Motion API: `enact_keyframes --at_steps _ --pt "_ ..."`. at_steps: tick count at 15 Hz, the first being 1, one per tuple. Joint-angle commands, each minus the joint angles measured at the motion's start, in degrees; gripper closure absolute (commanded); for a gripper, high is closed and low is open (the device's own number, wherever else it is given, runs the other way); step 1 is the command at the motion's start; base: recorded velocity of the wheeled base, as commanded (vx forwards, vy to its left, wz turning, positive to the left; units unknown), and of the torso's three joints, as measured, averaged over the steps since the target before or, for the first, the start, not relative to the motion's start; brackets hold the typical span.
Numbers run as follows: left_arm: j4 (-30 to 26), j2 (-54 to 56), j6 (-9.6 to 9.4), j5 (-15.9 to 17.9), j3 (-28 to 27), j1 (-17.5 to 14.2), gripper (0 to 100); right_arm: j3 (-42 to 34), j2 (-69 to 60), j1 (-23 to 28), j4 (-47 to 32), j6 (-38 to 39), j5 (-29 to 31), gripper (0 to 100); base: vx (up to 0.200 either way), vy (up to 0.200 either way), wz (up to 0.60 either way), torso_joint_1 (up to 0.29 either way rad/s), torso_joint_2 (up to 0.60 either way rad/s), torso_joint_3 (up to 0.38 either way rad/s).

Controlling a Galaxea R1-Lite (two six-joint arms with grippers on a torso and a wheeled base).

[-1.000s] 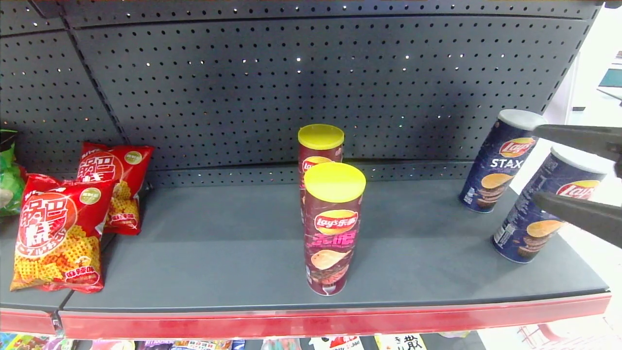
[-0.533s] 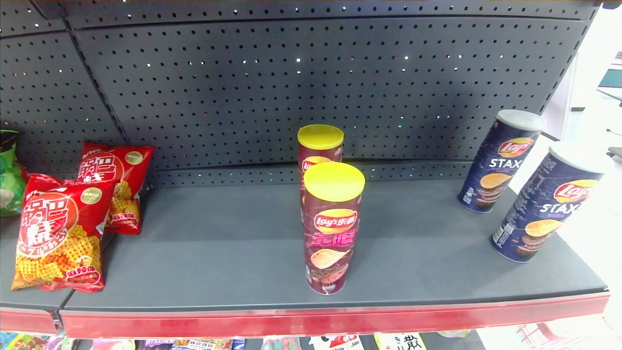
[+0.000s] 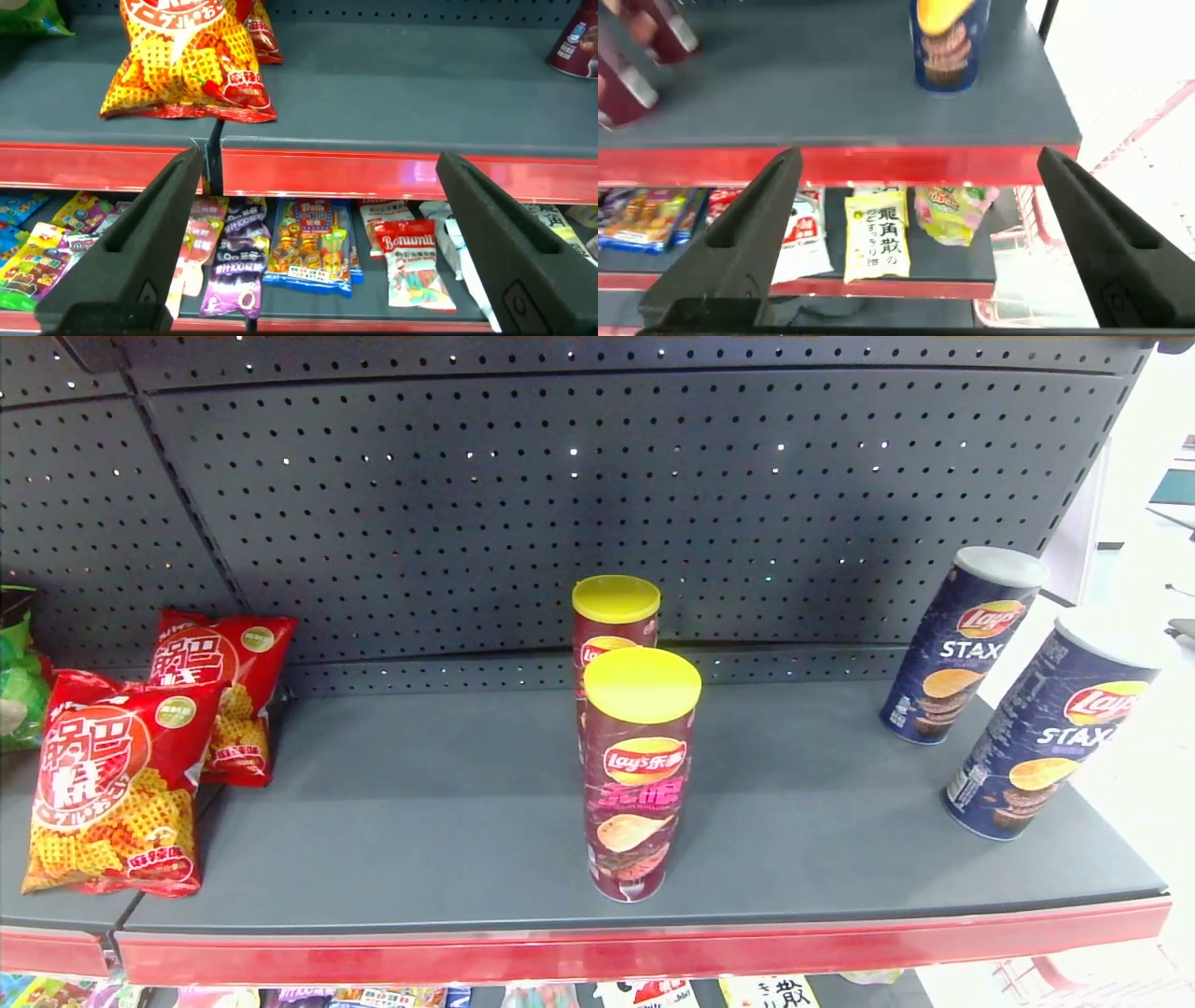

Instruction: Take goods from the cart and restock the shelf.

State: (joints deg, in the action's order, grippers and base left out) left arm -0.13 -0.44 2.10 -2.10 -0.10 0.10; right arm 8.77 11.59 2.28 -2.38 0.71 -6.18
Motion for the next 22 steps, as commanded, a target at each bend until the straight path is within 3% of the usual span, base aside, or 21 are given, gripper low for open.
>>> enact_keyframes --at_steps 1,4,8,22 --pt "0.0 -0.1 0.01 0.0 0.0 0.0 0 -8.8 -3.4 -0.4 6.9 -0.5 0.2 0 0.0 0.0 0.0 0.0 0.0 0.0" --pt "0.0 -0.1 0.01 0.0 0.0 0.0 0 -8.8 -4.1 -5.0 3.6 -1.6 3.5 0 0.0 0.0 0.0 0.0 0.0 0.0" --pt "0.0 -0.1 0.01 0.0 0.0 0.0 0 -8.8 -11.2 -2.5 2.3 -1.0 5.0 0 0.0 0.0 0.0 0.0 0.0 0.0" --pt "0.0 -0.1 0.01 0.0 0.0 0.0 0 -8.8 -11.6 -2.3 2.3 -1.0 6.2 0 0.0 0.0 0.0 0.0 0.0 0.0"
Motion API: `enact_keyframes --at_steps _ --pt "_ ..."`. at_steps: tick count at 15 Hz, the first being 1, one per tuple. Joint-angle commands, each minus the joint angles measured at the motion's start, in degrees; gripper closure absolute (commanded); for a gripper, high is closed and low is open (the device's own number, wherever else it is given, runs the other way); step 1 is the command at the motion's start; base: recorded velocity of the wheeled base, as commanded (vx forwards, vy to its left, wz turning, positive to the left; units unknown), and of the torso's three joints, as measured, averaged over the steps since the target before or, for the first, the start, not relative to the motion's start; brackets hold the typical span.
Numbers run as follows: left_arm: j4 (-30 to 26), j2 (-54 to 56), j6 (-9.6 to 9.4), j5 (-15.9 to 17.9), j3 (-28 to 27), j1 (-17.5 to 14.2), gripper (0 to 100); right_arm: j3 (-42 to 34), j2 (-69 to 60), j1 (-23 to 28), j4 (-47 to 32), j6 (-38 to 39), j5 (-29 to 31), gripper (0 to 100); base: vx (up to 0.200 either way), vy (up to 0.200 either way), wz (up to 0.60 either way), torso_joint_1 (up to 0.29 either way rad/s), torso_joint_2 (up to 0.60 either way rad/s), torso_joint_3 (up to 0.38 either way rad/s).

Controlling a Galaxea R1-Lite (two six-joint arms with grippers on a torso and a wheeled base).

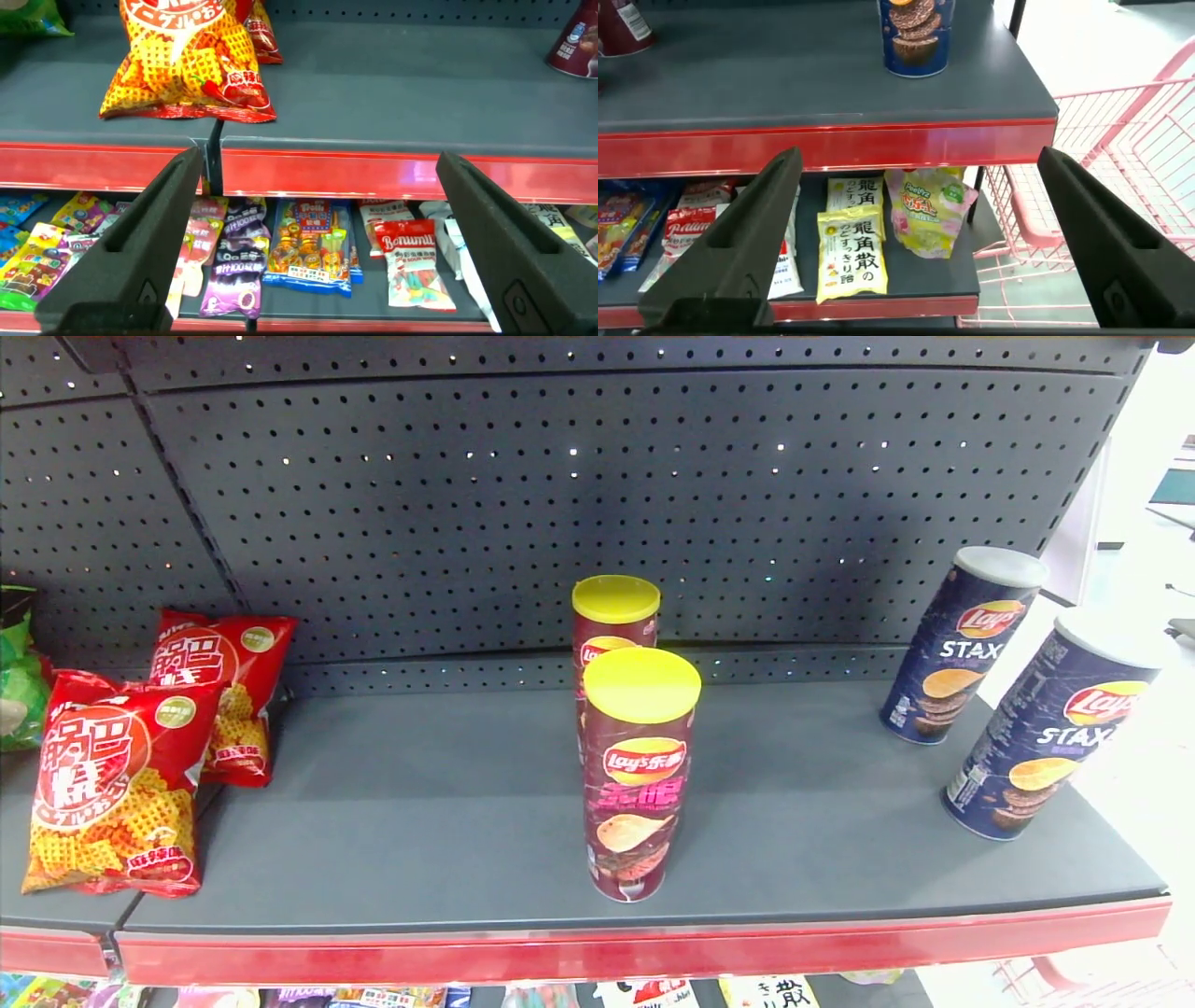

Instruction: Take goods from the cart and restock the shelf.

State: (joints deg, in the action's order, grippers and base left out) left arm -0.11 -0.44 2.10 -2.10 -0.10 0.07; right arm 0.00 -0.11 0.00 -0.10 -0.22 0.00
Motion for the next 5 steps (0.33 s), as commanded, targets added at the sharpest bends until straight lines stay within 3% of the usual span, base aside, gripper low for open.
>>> enact_keyframes --at_steps 1,5 --pt "0.0 -0.1 0.01 0.0 0.0 0.0 0 0.0 0.1 0.0 0.0 0.0 0.0 0 0.0 0.0 0.0 0.0 0.0 0.0" --pt "0.0 -0.1 0.01 0.0 0.0 0.0 0 0.0 0.1 0.0 0.0 0.0 0.4 0 0.0 0.0 0.0 0.0 0.0 0.0"
